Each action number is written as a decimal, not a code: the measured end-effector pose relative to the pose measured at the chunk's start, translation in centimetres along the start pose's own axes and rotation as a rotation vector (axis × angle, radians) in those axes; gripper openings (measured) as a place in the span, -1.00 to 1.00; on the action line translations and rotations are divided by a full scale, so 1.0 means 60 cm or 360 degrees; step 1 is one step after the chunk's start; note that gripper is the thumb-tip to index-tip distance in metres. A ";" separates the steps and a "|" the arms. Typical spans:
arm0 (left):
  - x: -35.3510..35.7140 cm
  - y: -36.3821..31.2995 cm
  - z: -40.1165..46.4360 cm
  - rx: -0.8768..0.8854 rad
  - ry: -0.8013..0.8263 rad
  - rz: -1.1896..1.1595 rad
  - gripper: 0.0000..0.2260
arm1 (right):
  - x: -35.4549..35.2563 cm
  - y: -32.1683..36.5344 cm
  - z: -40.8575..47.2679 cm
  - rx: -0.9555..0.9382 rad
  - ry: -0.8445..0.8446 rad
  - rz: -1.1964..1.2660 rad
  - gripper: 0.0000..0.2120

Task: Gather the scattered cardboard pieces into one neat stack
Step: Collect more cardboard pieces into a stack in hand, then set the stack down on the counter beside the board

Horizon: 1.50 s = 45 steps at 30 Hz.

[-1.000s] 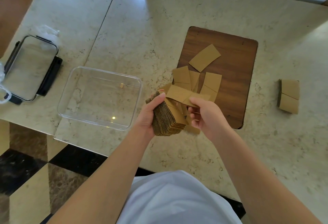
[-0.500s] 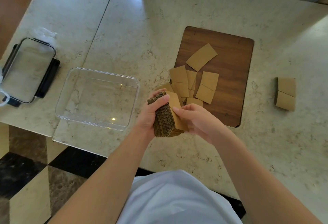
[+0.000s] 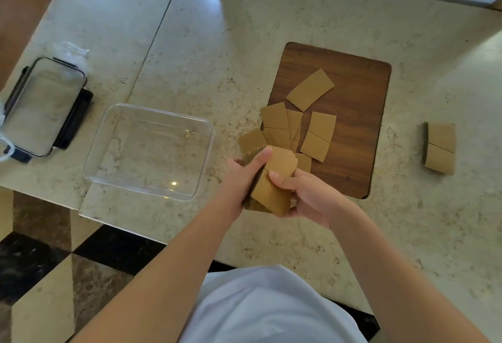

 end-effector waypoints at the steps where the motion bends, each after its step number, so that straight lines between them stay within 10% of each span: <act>1: 0.009 -0.002 0.000 0.0011 -0.0072 0.0086 -0.18 | -0.015 0.003 -0.002 0.0010 -0.0112 -0.0060 -0.50; 9: 0.253 0.012 -0.004 -0.0043 0.0197 0.0648 -0.28 | -0.216 0.007 -0.103 0.0022 -0.0811 -0.0155 -0.14; 15: 0.490 0.064 -0.011 0.0004 0.0369 0.0603 -0.41 | -0.409 0.002 -0.205 -0.0112 -0.1331 -0.0336 -0.37; 25: 0.666 0.097 0.055 0.0009 0.0251 0.0659 -0.59 | -0.571 -0.006 -0.194 0.0014 -0.1345 -0.0218 -0.59; 45: 0.669 0.124 0.088 0.0026 0.0179 0.0577 -0.53 | -0.609 -0.046 -0.141 0.0043 -0.1256 -0.0122 -0.18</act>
Point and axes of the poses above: each hand's wrist, its own z-axis towards the middle knuckle, its own x-axis out of the palm, y = z × x, the point moved 8 cm from there along z, towards the middle knuckle, and after that the axes turned 15 degrees about -z, right-handed, at the moved point
